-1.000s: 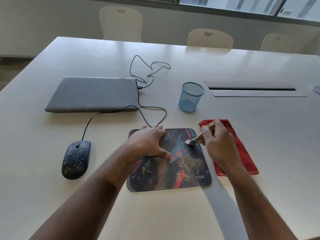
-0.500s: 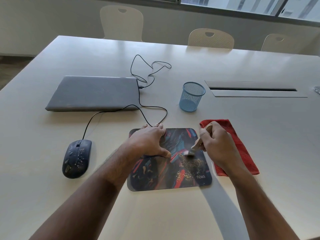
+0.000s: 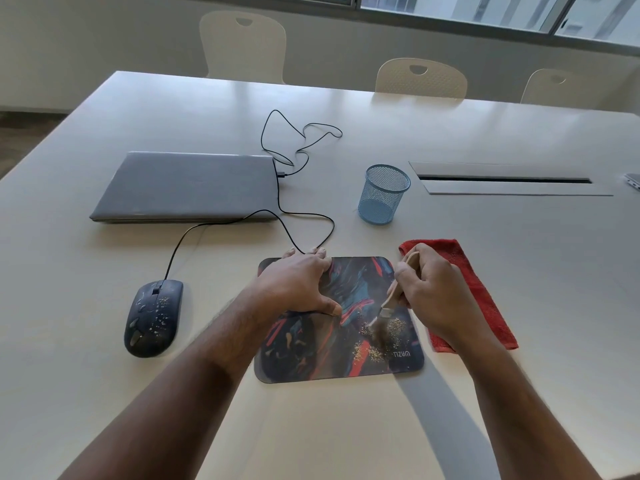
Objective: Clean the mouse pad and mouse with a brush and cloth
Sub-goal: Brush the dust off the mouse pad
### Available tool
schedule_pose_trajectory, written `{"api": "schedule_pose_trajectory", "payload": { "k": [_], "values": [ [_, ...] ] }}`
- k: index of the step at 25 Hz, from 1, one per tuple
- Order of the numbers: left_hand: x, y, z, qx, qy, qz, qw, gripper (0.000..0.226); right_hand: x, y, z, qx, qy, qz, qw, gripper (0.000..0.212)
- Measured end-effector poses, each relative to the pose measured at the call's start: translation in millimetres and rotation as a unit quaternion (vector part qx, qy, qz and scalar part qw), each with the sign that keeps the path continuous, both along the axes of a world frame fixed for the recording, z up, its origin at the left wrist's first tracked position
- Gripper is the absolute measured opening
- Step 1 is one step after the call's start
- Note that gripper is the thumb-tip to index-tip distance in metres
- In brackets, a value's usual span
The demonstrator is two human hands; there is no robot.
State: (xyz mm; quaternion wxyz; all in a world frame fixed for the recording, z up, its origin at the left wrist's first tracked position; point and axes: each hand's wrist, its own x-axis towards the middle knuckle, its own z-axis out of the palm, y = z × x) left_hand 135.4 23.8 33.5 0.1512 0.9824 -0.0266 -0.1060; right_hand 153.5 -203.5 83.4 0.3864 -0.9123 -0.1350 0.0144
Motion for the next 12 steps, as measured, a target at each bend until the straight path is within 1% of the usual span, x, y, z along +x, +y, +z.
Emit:
{"api": "schedule_pose_trajectory", "payload": {
  "k": [2,4,9,10,12],
  "values": [
    [-0.3,-0.2,0.8,-0.003,0.000,0.000,1.000,0.102,-0.9,2.1,2.5,0.046,-0.023,-0.025,0.998,0.018],
    [-0.1,0.1,1.4,-0.001,0.000,-0.001,1.000,0.104,-3.1,7.8,1.5,0.077,-0.018,-0.023,0.997,0.017],
    [-0.5,-0.2,1.1,-0.001,-0.002,0.001,1.000,0.103,-4.6,6.9,-3.8,-0.003,0.015,0.034,0.999,0.022],
    [-0.5,-0.2,1.0,-0.002,-0.002,0.001,1.000,0.103,-3.3,4.7,-2.4,-0.003,0.009,0.036,0.999,0.023],
    [-0.6,0.0,1.3,-0.002,-0.001,-0.001,1.000,0.104,-1.8,3.3,-1.3,0.032,-0.018,0.014,0.999,0.022]
  ]
}}
